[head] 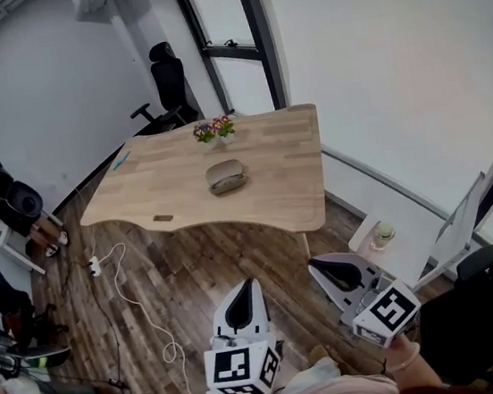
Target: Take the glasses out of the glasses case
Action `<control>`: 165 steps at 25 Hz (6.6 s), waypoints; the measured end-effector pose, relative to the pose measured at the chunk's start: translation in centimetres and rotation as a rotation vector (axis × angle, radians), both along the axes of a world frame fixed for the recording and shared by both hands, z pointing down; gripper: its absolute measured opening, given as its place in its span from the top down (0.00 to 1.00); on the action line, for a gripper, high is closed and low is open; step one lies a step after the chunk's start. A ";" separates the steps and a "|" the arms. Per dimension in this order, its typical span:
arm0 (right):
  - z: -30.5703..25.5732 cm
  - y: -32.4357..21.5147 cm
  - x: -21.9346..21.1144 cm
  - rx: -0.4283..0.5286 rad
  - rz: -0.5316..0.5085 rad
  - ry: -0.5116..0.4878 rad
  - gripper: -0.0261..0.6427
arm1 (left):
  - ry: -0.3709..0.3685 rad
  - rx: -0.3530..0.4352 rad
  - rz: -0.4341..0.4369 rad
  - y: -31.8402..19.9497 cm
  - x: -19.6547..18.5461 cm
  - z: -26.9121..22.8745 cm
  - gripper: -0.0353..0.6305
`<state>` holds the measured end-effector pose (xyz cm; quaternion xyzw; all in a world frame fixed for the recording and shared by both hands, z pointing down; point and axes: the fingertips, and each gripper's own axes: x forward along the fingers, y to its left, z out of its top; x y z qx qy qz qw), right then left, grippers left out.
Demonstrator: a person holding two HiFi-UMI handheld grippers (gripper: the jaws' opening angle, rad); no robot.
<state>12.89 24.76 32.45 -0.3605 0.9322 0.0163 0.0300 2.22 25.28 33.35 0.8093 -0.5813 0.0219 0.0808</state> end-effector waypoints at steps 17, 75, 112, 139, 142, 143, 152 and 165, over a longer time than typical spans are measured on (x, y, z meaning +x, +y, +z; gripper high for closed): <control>0.3 -8.3 -2.4 0.030 -0.059 0.058 0.96 | 0.057 0.005 -0.005 -8.0 -0.7 1.5 0.95; 3.9 -35.1 -10.2 -0.039 -0.142 0.079 0.96 | 0.031 -0.059 -0.067 -32.3 -7.9 3.5 0.95; 13.1 -50.9 -20.4 -0.119 -0.263 0.383 0.96 | 0.045 -0.127 -0.036 -46.5 -16.0 7.4 0.95; 24.1 -54.8 -24.3 -0.220 -0.398 0.638 0.90 | 0.059 -0.170 -0.012 -51.7 -19.8 11.9 0.95; 25.5 -55.0 -24.4 -0.228 -0.413 0.673 0.90 | 0.062 -0.175 -0.013 -52.1 -20.0 12.1 0.95; 26.0 -55.1 -24.4 -0.230 -0.418 0.685 0.90 | 0.062 -0.177 -0.014 -52.2 -20.0 12.2 0.95; 30.2 -56.0 -23.9 -0.269 -0.446 0.789 0.90 | 0.060 -0.196 -0.011 -53.8 -20.5 13.3 0.95; 34.4 -56.8 -24.5 -0.309 -0.489 0.882 0.90 | 0.076 -0.234 -0.023 -54.8 -21.3 15.1 0.95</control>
